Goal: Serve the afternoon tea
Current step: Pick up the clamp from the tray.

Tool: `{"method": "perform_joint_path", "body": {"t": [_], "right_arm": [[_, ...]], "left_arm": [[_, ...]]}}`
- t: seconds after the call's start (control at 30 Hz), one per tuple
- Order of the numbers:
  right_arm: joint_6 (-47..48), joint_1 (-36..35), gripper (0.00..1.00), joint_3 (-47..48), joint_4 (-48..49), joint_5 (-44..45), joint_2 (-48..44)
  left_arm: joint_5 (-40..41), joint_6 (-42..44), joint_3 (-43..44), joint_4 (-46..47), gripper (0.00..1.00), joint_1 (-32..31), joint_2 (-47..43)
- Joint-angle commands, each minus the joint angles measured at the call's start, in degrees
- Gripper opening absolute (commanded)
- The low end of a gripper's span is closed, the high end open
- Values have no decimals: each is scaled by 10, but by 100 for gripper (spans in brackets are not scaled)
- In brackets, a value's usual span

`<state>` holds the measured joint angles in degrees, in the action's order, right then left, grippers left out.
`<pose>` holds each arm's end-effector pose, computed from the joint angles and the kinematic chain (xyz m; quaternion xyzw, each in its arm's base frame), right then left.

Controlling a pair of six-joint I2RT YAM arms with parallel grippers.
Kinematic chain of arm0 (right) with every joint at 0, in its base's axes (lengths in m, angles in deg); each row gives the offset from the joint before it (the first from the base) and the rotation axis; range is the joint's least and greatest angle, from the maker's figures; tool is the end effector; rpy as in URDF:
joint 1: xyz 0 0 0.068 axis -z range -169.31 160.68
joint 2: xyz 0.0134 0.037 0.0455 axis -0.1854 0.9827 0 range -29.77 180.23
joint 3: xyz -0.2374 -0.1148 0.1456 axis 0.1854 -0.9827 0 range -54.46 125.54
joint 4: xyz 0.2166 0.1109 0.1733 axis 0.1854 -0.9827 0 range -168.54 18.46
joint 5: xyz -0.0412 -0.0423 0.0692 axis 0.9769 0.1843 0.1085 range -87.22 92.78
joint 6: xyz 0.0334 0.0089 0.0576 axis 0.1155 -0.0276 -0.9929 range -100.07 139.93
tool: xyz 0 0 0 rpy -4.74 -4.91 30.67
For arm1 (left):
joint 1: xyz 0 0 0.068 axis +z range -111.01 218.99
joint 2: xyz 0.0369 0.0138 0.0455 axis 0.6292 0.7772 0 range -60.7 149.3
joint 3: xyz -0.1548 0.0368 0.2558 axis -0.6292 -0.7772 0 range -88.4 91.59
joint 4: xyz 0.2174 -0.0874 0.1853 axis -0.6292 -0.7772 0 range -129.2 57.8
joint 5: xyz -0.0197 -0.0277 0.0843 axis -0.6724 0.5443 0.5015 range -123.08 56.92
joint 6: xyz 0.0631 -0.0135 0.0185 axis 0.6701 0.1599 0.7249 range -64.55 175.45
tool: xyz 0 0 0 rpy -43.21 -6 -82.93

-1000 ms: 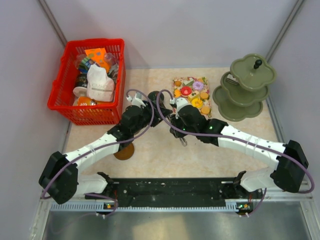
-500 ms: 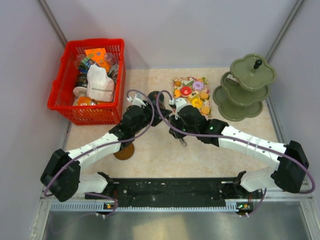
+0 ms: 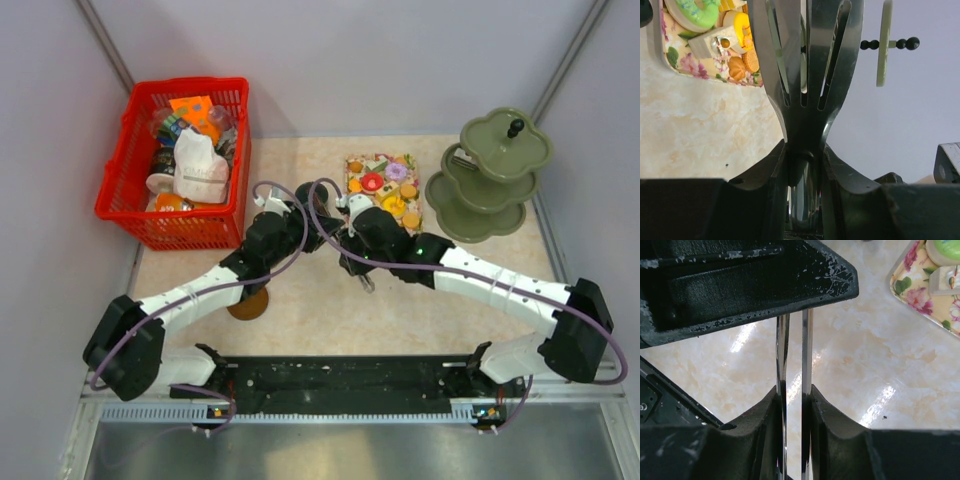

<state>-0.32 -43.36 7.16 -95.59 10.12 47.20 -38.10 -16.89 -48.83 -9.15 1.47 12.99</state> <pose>0.2066 0.2731 0.3010 -0.2360 0.8712 0.2114 0.3749 0.2603 -0.2057 0.2606 -0.2042 0.7443 -0.5391 0.3372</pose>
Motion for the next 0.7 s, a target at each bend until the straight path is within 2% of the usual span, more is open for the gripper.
{"method": "perform_joint_path", "body": {"t": [0.0, 0.23, 0.67], "right_arm": [[-13, -12, 26, 57, -31, 12, 19], [-12, -11, 31, 114, -103, 11, 56], [2, -12, 32, 146, -111, 22, 92]], "left_arm": [[-18, -44, -5, 60, 0, -2, 7], [-24, -79, -10, 63, 0, -2, 19], [-24, -88, 1, 26, 0, -7, 8]]}}
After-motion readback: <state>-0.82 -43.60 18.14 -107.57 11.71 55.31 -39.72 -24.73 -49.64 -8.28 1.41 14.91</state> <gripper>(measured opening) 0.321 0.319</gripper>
